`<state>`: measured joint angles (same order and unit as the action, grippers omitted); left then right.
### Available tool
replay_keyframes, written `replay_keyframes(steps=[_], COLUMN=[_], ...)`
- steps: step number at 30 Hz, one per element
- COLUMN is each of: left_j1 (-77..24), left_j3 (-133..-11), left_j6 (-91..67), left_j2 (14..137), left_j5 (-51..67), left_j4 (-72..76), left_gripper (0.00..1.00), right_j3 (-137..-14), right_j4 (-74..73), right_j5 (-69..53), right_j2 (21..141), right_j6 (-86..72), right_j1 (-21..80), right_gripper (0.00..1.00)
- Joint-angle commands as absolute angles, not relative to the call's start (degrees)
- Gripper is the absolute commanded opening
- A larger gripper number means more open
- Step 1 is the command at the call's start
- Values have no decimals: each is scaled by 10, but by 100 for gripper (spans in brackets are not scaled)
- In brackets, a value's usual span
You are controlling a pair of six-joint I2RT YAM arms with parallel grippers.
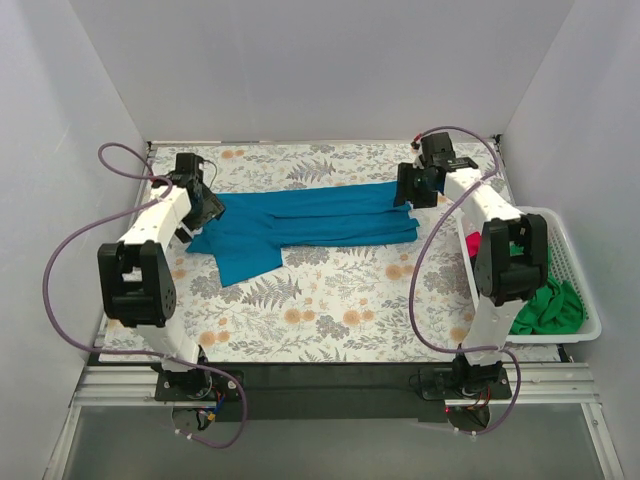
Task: Fold and stack the t-shirts
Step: Fold the tshirt
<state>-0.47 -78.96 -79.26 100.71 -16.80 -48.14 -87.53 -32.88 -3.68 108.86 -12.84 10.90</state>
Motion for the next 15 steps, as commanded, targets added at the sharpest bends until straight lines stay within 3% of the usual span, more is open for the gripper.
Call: replay_keyframes(steps=[1,8,15], left_j1=[-5,-54,-73], left_j3=[-729,-569,-522], left_j6=[-793,-808,-824], left_j2=[920,858,861], left_j5=[-141,-62,-58], left_j4=[-487,-473,-451], left_gripper=[84,84,77], right_j3=[-833,-742,-707], right_j4=[-280,-175,-62], right_j5=[-103,-217,-263], right_j2=[1026,1016,1056], right_j6=[-110,-133,-186], right_j1=[149,242,338], right_gripper=[64,61,56])
